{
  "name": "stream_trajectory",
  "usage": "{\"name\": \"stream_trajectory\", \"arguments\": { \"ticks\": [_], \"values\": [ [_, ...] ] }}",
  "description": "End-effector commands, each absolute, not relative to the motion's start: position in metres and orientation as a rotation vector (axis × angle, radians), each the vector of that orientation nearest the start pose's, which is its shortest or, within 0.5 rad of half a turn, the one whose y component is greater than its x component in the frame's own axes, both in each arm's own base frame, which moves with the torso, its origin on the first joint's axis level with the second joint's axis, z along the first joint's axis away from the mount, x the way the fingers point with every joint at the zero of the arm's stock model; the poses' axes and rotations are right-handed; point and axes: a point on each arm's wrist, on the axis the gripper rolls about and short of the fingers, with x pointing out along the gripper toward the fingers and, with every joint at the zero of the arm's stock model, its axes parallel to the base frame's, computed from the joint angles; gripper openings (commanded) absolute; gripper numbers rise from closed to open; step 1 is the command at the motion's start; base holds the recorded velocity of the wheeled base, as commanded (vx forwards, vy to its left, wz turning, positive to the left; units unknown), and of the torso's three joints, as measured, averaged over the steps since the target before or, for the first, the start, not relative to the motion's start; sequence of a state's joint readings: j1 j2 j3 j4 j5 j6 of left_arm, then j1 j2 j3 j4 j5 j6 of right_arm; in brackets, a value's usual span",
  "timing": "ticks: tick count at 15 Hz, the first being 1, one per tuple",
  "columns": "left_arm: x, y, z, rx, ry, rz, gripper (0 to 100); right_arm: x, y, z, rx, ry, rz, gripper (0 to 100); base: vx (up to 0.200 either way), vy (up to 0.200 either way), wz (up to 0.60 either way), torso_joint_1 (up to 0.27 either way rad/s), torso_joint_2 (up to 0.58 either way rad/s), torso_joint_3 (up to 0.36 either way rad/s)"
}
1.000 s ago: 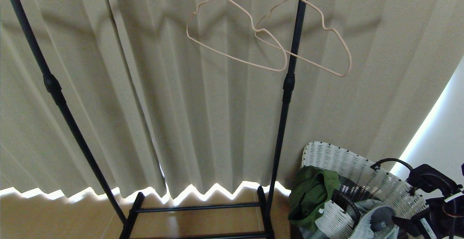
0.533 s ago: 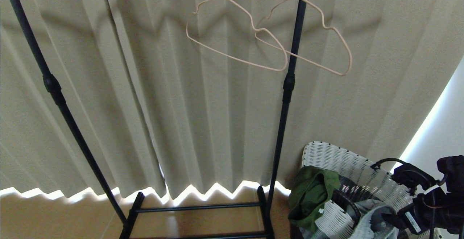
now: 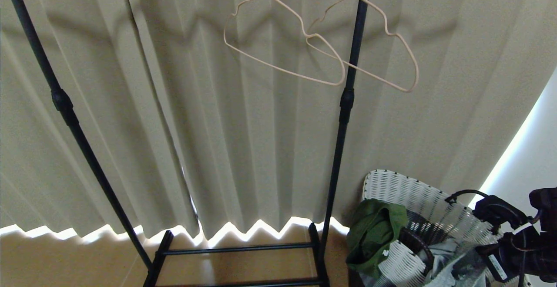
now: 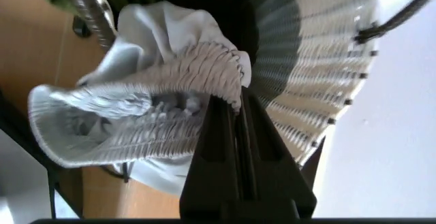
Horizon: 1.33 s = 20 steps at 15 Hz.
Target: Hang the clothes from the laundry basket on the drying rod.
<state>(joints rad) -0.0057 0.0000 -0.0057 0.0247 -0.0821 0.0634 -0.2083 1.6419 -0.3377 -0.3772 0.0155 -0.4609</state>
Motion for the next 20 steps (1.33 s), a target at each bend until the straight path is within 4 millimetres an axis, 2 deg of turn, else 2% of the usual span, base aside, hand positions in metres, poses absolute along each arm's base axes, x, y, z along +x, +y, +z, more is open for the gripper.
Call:
{"name": "stream_trajectory", "arguments": {
  "ticks": [1,2,3,4,8,12,18,20],
  "values": [
    [-0.023,-0.002,0.075,0.062,0.016,-0.088,100,0.176,-0.036,0.104,-0.335,0.755,0.04,0,0.0,0.0,0.0,0.0,0.0,0.0],
    [-0.023,-0.002,0.074,0.062,0.017,-0.088,100,0.175,-0.035,0.106,-0.335,0.743,0.043,0,0.0,0.0,0.0,0.0,0.0,0.0],
    [-0.023,-0.002,0.075,0.061,0.016,-0.086,100,0.159,-0.031,0.13,-0.354,0.603,0.039,0,0.0,0.0,0.0,0.0,0.0,0.0],
    [-0.023,-0.002,0.075,0.061,0.016,-0.085,100,0.15,-0.029,0.141,-0.365,0.543,0.027,0,0.0,0.0,0.0,0.0,0.0,0.0],
    [-0.023,-0.002,0.075,0.065,0.016,-0.086,100,0.117,-0.019,0.169,-0.395,0.336,0.052,0,-0.2,0.0,0.0,0.004,0.0,0.001],
    [-0.023,-0.002,0.075,0.064,0.016,-0.086,100,0.103,-0.016,0.18,-0.414,0.245,0.042,0,-0.2,0.0,0.0,-0.001,0.0,0.002],
    [-0.023,-0.002,0.074,0.062,0.017,-0.085,100,0.1,-0.014,0.183,-0.412,0.215,0.084,0,0.0,0.0,0.0,0.0,0.0,0.0],
    [-0.023,-0.002,0.074,0.062,0.017,-0.083,100,0.101,-0.014,0.182,-0.411,0.217,0.089,0,0.0,0.2,0.0,0.002,0.0,0.002]
  ]
}}
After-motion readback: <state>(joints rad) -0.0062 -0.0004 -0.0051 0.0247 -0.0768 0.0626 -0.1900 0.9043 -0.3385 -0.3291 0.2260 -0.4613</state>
